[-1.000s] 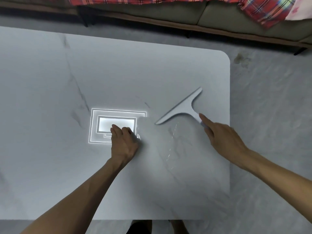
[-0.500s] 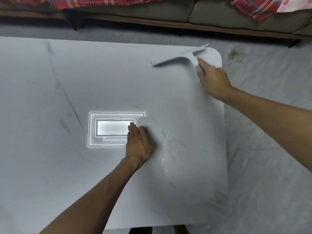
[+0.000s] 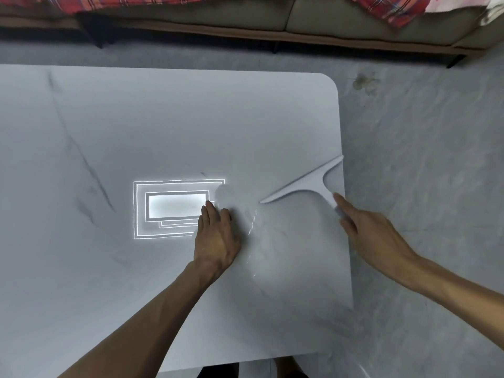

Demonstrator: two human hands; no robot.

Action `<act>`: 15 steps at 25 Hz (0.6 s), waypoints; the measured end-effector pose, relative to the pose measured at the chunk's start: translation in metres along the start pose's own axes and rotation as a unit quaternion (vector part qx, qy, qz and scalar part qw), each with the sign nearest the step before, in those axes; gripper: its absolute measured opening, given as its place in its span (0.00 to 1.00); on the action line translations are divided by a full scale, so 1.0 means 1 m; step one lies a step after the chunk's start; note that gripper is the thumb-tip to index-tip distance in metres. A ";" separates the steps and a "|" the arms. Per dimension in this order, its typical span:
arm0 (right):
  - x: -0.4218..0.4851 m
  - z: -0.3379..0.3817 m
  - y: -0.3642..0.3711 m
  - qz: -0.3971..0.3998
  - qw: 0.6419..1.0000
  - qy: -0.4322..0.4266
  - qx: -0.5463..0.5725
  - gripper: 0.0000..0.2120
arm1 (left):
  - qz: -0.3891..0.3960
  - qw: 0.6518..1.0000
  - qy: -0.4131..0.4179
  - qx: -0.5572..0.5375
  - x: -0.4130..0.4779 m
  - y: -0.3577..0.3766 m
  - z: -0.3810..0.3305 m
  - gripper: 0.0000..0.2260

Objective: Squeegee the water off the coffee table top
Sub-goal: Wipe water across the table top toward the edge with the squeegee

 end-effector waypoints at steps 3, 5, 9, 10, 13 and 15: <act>0.014 -0.005 -0.025 -0.023 1.000 0.004 0.014 0.24 | 0.052 0.998 -0.043 -0.018 0.004 0.010 -0.001 0.22; 0.060 0.000 -0.046 -0.077 0.997 0.014 0.027 0.19 | 0.073 0.995 -0.061 -0.012 0.008 0.015 -0.003 0.23; 0.159 0.002 -0.064 -0.145 0.978 0.111 0.100 0.15 | 0.051 0.992 -0.101 -0.055 0.012 0.013 -0.004 0.29; 0.171 -0.002 -0.062 -0.148 0.969 0.151 0.129 0.15 | 0.045 0.992 -0.103 -0.060 0.012 0.012 -0.004 0.30; 0.170 -0.005 -0.048 -0.125 0.972 0.159 0.120 0.20 | 0.037 0.992 -0.100 -0.069 0.013 0.013 -0.001 0.31; 0.142 -0.004 -0.034 -0.102 0.988 0.108 0.042 0.24 | 0.038 0.992 -0.096 -0.075 0.011 0.014 -0.003 0.31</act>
Point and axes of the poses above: each hand's wrist, its own x-axis towards the middle knuckle, its own y-axis out of the palm, z = x × y, the point moved 10 cm from there along x, towards the middle knuckle, and after that the axes turned 11 degrees about -z, right-handed, at the moved point
